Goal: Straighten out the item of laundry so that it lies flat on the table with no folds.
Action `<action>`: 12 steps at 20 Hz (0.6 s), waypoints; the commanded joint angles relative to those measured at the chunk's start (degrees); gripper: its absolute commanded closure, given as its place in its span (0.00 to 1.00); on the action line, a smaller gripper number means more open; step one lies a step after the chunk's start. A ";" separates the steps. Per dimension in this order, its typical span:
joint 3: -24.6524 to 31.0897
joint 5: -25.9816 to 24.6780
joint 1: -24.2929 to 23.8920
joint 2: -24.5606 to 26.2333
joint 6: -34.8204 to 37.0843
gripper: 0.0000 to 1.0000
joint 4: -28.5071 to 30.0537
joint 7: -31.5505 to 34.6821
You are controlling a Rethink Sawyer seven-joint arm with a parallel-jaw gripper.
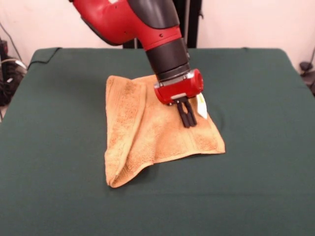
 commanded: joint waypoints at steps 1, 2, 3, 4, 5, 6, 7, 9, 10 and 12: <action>4.00 4.31 1.18 8.77 2.86 1.00 -3.85 15.87; 4.63 4.30 1.07 8.98 2.42 1.00 -3.06 16.40; 4.91 4.50 1.22 8.93 1.89 1.00 -2.59 16.83; 5.24 4.75 1.53 9.08 1.11 1.00 -2.23 17.40; 5.58 4.99 1.85 9.22 0.34 1.00 -1.87 17.97; 6.11 5.24 2.37 9.55 -0.96 1.00 -1.71 18.77; 6.47 5.31 2.48 10.04 -1.43 1.00 -1.73 19.07; 7.53 5.41 2.76 11.17 -2.31 1.00 -2.25 19.57; 8.51 5.14 2.41 12.24 -2.02 1.00 -2.70 19.43; 9.99 5.13 2.03 12.98 -1.04 1.00 -3.47 18.72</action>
